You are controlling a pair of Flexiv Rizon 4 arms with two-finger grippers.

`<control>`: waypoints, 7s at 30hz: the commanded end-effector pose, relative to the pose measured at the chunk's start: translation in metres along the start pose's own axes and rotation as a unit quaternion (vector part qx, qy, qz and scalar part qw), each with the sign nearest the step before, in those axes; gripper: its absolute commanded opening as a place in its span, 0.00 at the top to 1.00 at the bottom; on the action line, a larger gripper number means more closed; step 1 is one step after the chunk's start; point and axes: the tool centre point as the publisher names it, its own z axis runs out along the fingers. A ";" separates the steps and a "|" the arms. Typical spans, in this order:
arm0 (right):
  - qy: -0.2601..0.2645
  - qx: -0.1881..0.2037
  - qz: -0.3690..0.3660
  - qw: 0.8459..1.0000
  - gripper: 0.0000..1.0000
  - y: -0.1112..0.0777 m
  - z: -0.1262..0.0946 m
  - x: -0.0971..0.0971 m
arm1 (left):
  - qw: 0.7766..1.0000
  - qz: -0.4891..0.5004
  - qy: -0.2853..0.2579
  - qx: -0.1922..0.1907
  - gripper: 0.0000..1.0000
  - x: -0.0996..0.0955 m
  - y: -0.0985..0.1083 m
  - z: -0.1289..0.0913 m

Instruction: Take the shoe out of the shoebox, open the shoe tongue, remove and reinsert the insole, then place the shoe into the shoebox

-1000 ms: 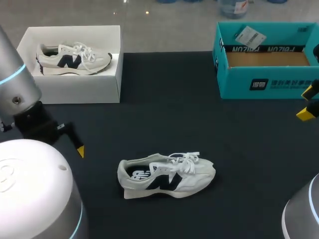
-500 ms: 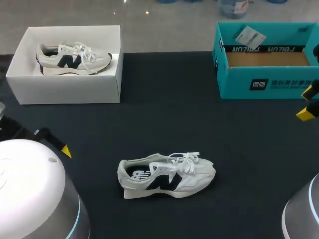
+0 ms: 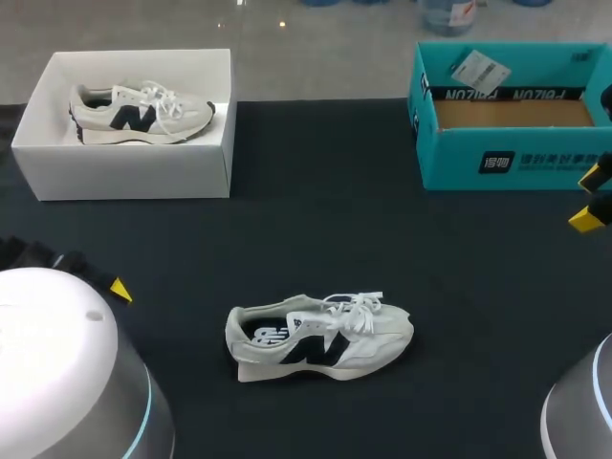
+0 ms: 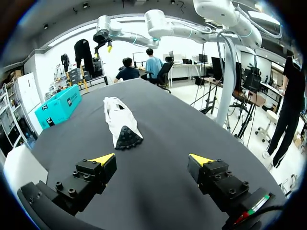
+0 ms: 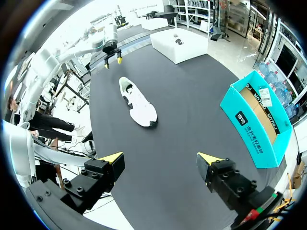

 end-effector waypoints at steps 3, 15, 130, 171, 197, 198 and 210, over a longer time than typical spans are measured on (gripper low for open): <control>0.000 0.001 0.001 1.000 0.00 0.000 0.001 -0.001 | 0.997 -0.048 -0.007 0.063 0.00 -0.007 0.017 0.003; 0.000 0.001 0.001 1.000 0.00 0.000 0.001 -0.001 | 0.990 -0.095 -0.082 0.060 0.00 0.001 0.023 0.005; 0.000 0.001 0.001 1.000 0.00 0.000 0.001 -0.001 | 0.979 -0.056 -0.184 0.062 0.00 -0.102 0.011 0.188; 0.000 0.001 0.001 1.000 0.00 0.000 0.001 -0.001 | 0.985 -0.050 -0.155 0.064 1.00 -0.094 0.009 0.196; 0.000 0.001 0.001 1.000 0.00 0.000 0.001 -0.001 | 0.984 -0.056 -0.160 0.049 1.00 -0.094 0.009 0.193; 0.000 0.001 0.001 1.000 0.00 0.000 0.001 -0.001 | 0.984 -0.056 -0.160 0.049 1.00 -0.094 0.009 0.193; 0.000 0.000 0.026 1.000 0.00 0.036 0.031 0.023 | 0.984 -0.056 -0.160 0.049 1.00 -0.094 0.009 0.193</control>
